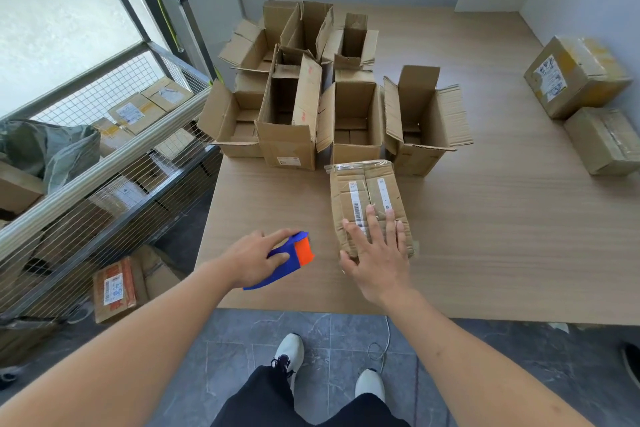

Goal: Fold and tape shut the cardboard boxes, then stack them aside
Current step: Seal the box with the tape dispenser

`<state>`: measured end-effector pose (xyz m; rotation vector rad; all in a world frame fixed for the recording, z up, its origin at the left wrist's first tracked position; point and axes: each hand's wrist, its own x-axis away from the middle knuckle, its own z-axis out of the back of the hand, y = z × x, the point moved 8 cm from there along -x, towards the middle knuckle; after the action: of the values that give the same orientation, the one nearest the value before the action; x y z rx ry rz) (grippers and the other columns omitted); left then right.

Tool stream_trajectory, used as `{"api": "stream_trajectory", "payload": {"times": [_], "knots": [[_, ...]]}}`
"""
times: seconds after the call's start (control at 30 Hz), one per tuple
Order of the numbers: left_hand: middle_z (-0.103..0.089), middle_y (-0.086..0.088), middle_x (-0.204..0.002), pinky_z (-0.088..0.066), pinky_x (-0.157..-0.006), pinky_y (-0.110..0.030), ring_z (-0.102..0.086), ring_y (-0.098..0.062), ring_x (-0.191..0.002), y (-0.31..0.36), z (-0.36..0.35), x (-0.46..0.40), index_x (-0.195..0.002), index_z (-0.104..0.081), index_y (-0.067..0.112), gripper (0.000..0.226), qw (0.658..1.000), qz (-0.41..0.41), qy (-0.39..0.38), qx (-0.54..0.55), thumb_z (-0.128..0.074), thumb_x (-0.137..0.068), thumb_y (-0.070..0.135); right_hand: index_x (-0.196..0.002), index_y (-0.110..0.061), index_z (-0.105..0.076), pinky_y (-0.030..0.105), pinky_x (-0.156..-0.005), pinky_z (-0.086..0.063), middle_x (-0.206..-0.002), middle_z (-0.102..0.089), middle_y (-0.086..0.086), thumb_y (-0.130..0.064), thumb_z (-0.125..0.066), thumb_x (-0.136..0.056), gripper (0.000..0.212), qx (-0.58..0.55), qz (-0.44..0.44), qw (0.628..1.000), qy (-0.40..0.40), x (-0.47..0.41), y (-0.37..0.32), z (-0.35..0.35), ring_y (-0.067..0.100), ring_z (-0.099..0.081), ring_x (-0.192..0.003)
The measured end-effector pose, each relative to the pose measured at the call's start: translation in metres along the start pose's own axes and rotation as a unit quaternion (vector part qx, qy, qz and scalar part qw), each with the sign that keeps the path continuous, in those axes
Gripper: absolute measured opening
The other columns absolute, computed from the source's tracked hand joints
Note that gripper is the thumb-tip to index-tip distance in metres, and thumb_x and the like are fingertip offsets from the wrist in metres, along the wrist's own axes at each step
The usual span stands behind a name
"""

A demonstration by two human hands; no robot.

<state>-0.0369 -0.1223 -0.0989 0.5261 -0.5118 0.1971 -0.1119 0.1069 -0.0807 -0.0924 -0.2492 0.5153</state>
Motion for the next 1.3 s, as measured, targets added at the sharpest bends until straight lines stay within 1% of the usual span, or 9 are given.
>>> {"api": "stream_trajectory", "payload": {"times": [0.1, 0.2, 0.37, 0.57, 0.77, 0.9, 1.1, 1.2, 1.3], "knots": [[-0.049, -0.002, -0.098, -0.047, -0.086, -0.039, -0.053, -0.023, -0.089, 0.011, 0.002, 0.001, -0.15, -0.017, 0.061, 0.057, 0.998, -0.01, 0.039, -0.054, -0.046, -0.102, 0.051, -0.154, -0.043, -0.029, 0.058, -0.125, 0.003, -0.172, -0.004, 0.01, -0.063, -0.052, -0.095, 0.066, 0.011, -0.008, 0.999, 0.042, 0.0, -0.005, -0.002, 0.044, 0.011, -0.155], [-0.045, -0.001, -0.095, -0.047, -0.085, -0.039, -0.052, -0.026, -0.088, 0.01, -0.004, -0.003, -0.15, -0.017, 0.061, 0.064, 0.995, -0.003, 0.062, -0.08, -0.052, -0.097, 0.051, -0.15, -0.039, -0.039, 0.061, -0.124, -0.011, -0.17, -0.017, 0.013, -0.06, -0.06, -0.092, 0.065, 0.021, -0.007, 0.996, 0.084, -0.001, -0.004, -0.003, 0.047, -0.002, -0.155], [-0.046, -0.003, -0.095, -0.049, -0.084, -0.04, -0.053, -0.028, -0.088, 0.009, -0.016, -0.017, -0.151, -0.018, 0.058, 0.069, 0.993, 0.014, 0.094, -0.077, -0.055, -0.093, 0.052, -0.151, -0.039, -0.039, 0.06, -0.125, -0.009, -0.17, -0.017, 0.013, -0.066, -0.059, -0.09, 0.07, 0.026, -0.003, 0.995, 0.099, 0.0, -0.003, -0.005, 0.046, -0.003, -0.155], [-0.046, -0.005, -0.098, -0.051, -0.085, -0.039, -0.055, -0.03, -0.094, 0.018, -0.03, -0.033, -0.154, -0.018, 0.055, 0.073, 0.994, 0.018, 0.102, -0.036, -0.059, -0.094, 0.055, -0.152, -0.041, -0.037, 0.058, -0.126, -0.006, -0.171, -0.013, 0.01, -0.069, -0.033, -0.098, 0.061, 0.015, -0.01, 0.995, 0.098, 0.0, -0.002, -0.002, 0.043, 0.001, -0.156], [-0.046, -0.007, -0.103, -0.051, -0.087, -0.038, -0.053, -0.03, -0.098, 0.017, -0.036, -0.041, -0.154, -0.026, 0.048, 0.075, 0.995, 0.025, 0.096, 0.012, -0.065, -0.09, 0.055, -0.157, -0.043, -0.026, 0.056, -0.126, -0.001, -0.172, -0.001, 0.007, -0.073, -0.037, -0.096, 0.068, 0.024, -0.011, 0.998, 0.057, 0.0, -0.001, -0.004, 0.041, 0.009, -0.156], [-0.045, -0.007, -0.113, -0.05, -0.091, -0.041, -0.054, -0.031, -0.107, 0.023, -0.015, -0.032, -0.147, -0.046, 0.033, 0.057, 0.988, 0.024, 0.151, 0.032, -0.064, -0.094, 0.04, -0.159, -0.048, -0.003, 0.051, -0.126, 0.008, -0.171, 0.017, 0.005, -0.079, -0.046, -0.088, 0.089, 0.028, 0.007, 1.0, 0.007, 0.002, -0.001, 0.0, 0.037, 0.023, -0.154], [-0.053, -0.002, -0.113, -0.054, -0.086, -0.038, -0.059, -0.023, -0.099, 0.087, 0.017, -0.006, -0.126, -0.068, 0.016, 0.035, 0.957, -0.146, 0.245, 0.057, -0.067, -0.092, 0.02, -0.156, -0.05, 0.017, 0.04, -0.125, 0.009, -0.168, 0.027, 0.0, -0.074, -0.061, -0.081, 0.111, -0.02, 0.049, 0.998, -0.047, 0.008, 0.01, 0.02, 0.026, 0.026, -0.154], [-0.059, 0.001, -0.119, -0.055, -0.084, -0.034, -0.063, -0.021, -0.1, 0.122, 0.018, 0.005, -0.118, -0.073, 0.02, 0.027, 0.942, -0.21, 0.256, 0.048, -0.07, -0.091, 0.019, -0.163, -0.038, 0.002, 0.031, -0.123, 0.003, -0.171, 0.016, -0.002, -0.065, -0.068, -0.081, 0.111, -0.079, 0.082, 0.993, -0.038, 0.013, 0.019, 0.03, 0.018, 0.014, -0.157], [-0.062, 0.001, -0.132, -0.054, -0.085, -0.029, -0.064, -0.017, -0.1, 0.147, 0.008, 0.008, -0.113, -0.077, 0.027, 0.022, 0.945, -0.23, 0.231, 0.03, -0.075, -0.091, 0.027, -0.159, -0.026, -0.031, 0.03, -0.123, -0.01, -0.169, -0.017, 0.001, -0.053, -0.069, -0.086, 0.086, -0.091, 0.125, 0.988, 0.011, 0.02, 0.033, 0.045, 0.02, -0.013, -0.156]]}}
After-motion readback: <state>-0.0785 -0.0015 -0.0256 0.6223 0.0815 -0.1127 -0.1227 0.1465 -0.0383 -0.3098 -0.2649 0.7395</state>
